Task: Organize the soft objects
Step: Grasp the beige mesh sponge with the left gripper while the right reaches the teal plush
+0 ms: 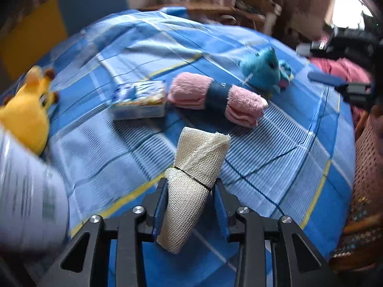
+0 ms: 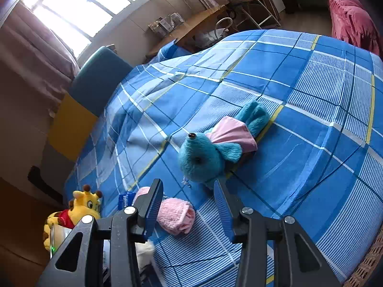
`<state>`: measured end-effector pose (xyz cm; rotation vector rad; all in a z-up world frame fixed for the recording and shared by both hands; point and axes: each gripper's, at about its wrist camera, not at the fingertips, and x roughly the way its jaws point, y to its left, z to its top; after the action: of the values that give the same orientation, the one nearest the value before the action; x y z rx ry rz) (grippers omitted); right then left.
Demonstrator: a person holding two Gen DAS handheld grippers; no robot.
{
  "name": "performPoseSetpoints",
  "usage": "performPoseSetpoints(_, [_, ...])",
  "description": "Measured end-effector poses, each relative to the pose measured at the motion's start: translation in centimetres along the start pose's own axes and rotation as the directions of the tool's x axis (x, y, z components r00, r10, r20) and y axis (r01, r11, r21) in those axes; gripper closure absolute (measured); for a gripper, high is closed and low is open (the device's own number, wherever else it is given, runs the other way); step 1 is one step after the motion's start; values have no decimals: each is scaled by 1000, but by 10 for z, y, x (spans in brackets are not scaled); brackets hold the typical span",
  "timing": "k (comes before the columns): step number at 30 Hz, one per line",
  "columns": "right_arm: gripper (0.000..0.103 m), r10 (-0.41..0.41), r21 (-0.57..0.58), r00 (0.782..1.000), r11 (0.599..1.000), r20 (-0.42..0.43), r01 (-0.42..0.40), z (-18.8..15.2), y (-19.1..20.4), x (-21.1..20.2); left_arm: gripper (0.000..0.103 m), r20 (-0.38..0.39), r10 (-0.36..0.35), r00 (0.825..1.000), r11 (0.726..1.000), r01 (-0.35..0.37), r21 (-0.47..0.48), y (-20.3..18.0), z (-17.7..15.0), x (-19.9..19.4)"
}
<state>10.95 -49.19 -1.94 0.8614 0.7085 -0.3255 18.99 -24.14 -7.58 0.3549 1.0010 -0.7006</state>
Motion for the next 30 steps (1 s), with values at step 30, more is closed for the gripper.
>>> performPoseSetpoints(30, [59,-417,-546,904,781,-95,304,11,44,109,66,96,60,994,932,-22,-361,17,-124,-81])
